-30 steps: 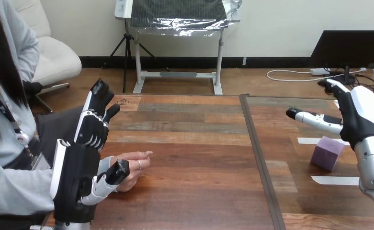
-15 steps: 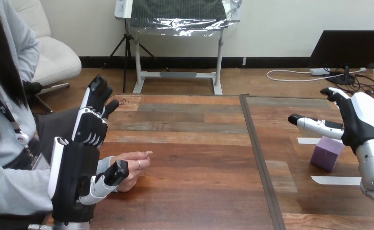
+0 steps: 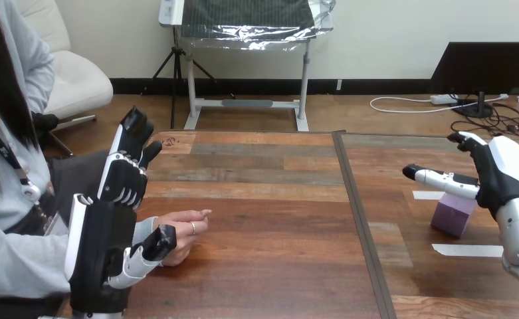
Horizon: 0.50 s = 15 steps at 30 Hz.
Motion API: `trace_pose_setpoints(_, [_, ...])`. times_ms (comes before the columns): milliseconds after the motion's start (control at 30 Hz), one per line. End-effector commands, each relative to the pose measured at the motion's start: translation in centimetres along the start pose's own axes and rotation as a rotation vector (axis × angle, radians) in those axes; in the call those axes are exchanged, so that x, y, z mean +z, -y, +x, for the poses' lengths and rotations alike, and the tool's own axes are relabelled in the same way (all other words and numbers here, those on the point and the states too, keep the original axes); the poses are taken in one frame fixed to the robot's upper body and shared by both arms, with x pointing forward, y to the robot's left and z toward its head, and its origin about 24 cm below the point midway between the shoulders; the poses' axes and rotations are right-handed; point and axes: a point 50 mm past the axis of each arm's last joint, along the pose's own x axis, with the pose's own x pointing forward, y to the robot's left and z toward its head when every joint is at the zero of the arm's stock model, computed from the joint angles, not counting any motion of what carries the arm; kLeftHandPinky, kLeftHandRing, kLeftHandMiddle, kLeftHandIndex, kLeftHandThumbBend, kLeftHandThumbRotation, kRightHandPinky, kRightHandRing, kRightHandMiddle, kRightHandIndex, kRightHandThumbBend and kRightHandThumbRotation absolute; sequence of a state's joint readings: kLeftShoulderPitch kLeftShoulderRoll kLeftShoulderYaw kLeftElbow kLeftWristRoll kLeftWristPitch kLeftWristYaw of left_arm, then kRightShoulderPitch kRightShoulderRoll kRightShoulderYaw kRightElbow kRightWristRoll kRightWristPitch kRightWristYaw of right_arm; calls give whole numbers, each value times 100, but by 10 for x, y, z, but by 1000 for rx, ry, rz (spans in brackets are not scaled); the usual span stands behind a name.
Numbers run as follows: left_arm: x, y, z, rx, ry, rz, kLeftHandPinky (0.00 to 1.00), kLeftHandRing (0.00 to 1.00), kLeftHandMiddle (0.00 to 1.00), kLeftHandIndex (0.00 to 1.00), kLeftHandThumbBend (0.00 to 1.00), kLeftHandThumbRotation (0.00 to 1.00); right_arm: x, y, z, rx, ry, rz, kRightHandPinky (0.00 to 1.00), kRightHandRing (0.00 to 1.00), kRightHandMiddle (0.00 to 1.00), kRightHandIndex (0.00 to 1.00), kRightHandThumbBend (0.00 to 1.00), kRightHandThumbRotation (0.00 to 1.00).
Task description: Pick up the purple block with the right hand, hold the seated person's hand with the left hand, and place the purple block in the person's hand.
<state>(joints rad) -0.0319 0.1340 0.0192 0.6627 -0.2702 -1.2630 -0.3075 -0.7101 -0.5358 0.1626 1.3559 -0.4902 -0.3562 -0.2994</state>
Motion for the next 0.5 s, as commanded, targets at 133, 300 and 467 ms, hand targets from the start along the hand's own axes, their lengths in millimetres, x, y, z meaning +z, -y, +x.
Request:
trace_pose_setpoints(133, [9,-1,11,10,69,-7,92,97,98,96,100,74,1,10,5,-12,-11,-32,77,87,87,88,100,74])
trace_pose_setpoints(300, [10,-2,10,13,67,-2,92,96,98,96,100,74,-1,8,3,-2,-26,-28,77,87,87,88,100,73])
trace_pose_setpoints(467, [12,-2,10,11,69,0,92,96,98,96,100,74,-3,6,3,16,-46,-29,78,88,87,88,100,71])
